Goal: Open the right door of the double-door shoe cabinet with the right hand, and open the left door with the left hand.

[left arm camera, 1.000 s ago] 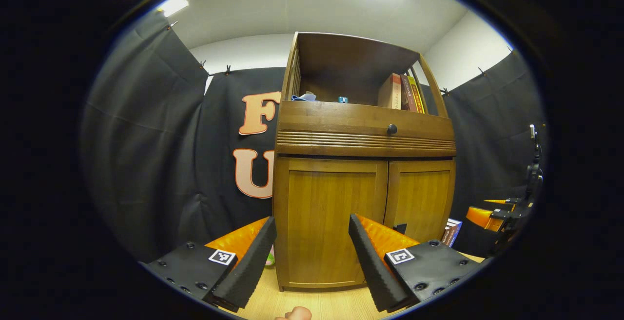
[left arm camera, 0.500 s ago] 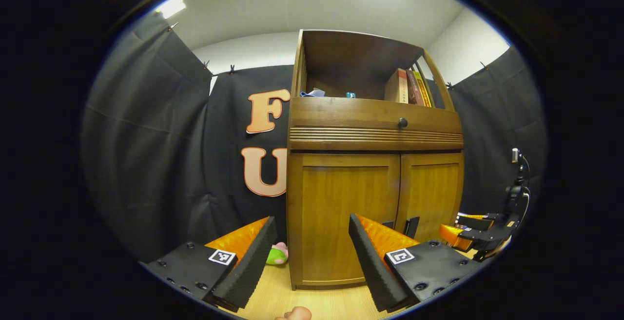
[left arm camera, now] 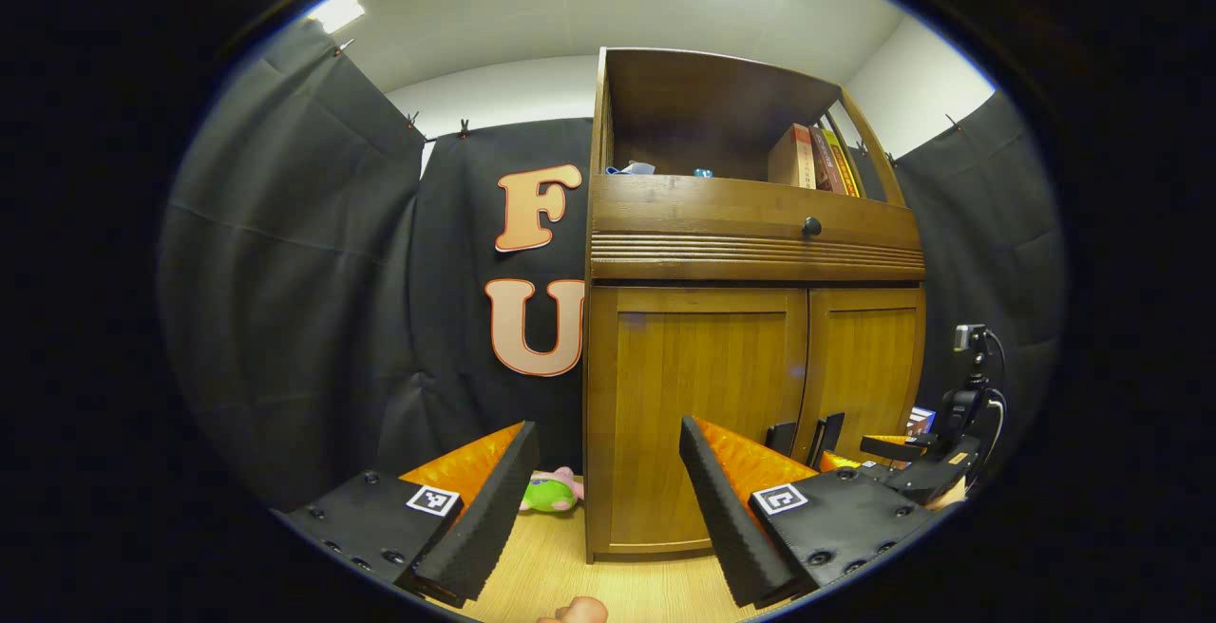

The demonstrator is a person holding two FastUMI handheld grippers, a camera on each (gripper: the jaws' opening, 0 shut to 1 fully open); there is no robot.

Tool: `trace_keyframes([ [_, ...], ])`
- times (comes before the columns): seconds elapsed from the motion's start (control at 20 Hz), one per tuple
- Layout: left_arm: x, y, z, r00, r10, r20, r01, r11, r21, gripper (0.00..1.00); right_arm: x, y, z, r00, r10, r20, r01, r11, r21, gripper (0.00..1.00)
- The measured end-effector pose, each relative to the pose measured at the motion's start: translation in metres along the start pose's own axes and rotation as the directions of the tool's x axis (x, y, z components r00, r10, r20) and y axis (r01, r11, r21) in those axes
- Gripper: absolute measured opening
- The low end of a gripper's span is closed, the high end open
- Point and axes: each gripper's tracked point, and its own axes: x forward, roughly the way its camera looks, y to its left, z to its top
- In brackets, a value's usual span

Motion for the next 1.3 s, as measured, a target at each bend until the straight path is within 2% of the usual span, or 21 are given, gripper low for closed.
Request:
trace_keyframes([
  [0.2, 0.004, 0.005, -0.003, 1.0, 0.003, -0.001, -0.003, 1.0, -0.004, 0.96, 0.015, 0.002, -0.005, 1.0, -0.009, -0.007, 0.009, 1.0, -0.009, 0.94],
  [0.25, 0.005, 0.005, -0.003, 1.0, 0.004, -0.001, -0.004, 1.0, -0.006, 0.96, 0.016, 0.001, -0.005, 1.0, -0.014, -0.01, 0.013, 1.0, -0.009, 1.0],
  [0.3, 0.004, 0.006, -0.004, 1.0, 0.003, 0.0, -0.003, 1.0, -0.008, 0.96, 0.02, 0.001, -0.007, 1.0, -0.017, -0.015, 0.017, 1.0, -0.01, 0.85],
  [0.35, 0.005, 0.006, -0.004, 1.0, 0.002, 0.0, -0.002, 1.0, -0.011, 0.94, 0.024, 0.001, -0.007, 1.0, -0.017, -0.019, 0.017, 1.0, -0.013, 0.94],
  [0.4, 0.003, 0.007, -0.004, 1.0, -0.002, 0.002, 0.002, 1.0, -0.012, 0.94, 0.028, 0.001, -0.008, 1.0, -0.018, -0.024, 0.017, 1.0, -0.016, 0.77],
  [0.45, 0.004, 0.008, -0.004, 1.0, -0.007, 0.002, 0.007, 1.0, -0.008, 0.96, 0.031, 0.0, -0.009, 0.999, -0.023, -0.031, 0.023, 1.0, -0.019, 0.85],
  [0.5, 0.003, 0.008, -0.004, 1.0, -0.006, 0.002, 0.006, 1.0, -0.003, 0.98, 0.035, 0.0, -0.011, 0.999, -0.028, -0.038, 0.027, 0.999, -0.021, 0.69],
  [0.55, 0.003, 0.009, -0.005, 1.0, -0.001, -0.001, 0.001, 1.0, 0.002, 0.96, 0.037, 0.0, -0.012, 0.999, -0.03, -0.044, 0.029, 0.999, -0.02, 0.77],
  [0.65, 0.004, 0.015, -0.006, 1.0, 0.011, -0.003, -0.011, 1.0, 0.005, 0.98, 0.041, 0.001, -0.016, 0.998, -0.022, -0.059, 0.022, 1.0, -0.004, 0.65],
  [0.7, 0.004, 0.019, -0.007, 1.0, 0.018, -0.005, -0.018, 1.0, 0.003, 0.98, 0.042, 0.002, -0.019, 0.997, -0.016, -0.072, 0.017, 1.0, 0.005, 0.36],
  [0.75, 0.003, 0.021, -0.009, 1.0, 0.024, -0.007, -0.024, 1.0, 0.0, 0.98, 0.043, 0.003, -0.021, 0.996, -0.016, -0.082, 0.018, 1.0, 0.019, 0.43],
  [0.8, 0.003, 0.022, -0.01, 1.0, 0.025, -0.011, -0.025, 1.0, -0.004, 0.96, 0.045, 0.003, -0.021, 0.996, -0.017, -0.084, 0.02, 0.999, 0.026, 0.38],
  [0.9, 0.002, 0.023, -0.011, 1.0, 0.025, -0.016, -0.026, 1.0, -0.009, 0.98, 0.045, 0.003, -0.021, 0.997, -0.016, -0.081, 0.017, 1.0, 0.02, 0.38],
  [1.15, -0.003, 0.018, -0.011, 0.999, 0.021, -0.023, -0.022, 1.0, -0.021, 0.96, 0.043, 0.004, -0.022, 0.997, -0.028, -0.066, 0.027, 1.0, -0.004, 0.29],
  [1.3, -0.01, 0.016, -0.01, 0.999, 0.02, -0.025, -0.021, 1.0, -0.016, 0.96, 0.034, 0.004, -0.022, 0.998, -0.018, -0.062, 0.018, 1.0, 0.0, 0.29],
])
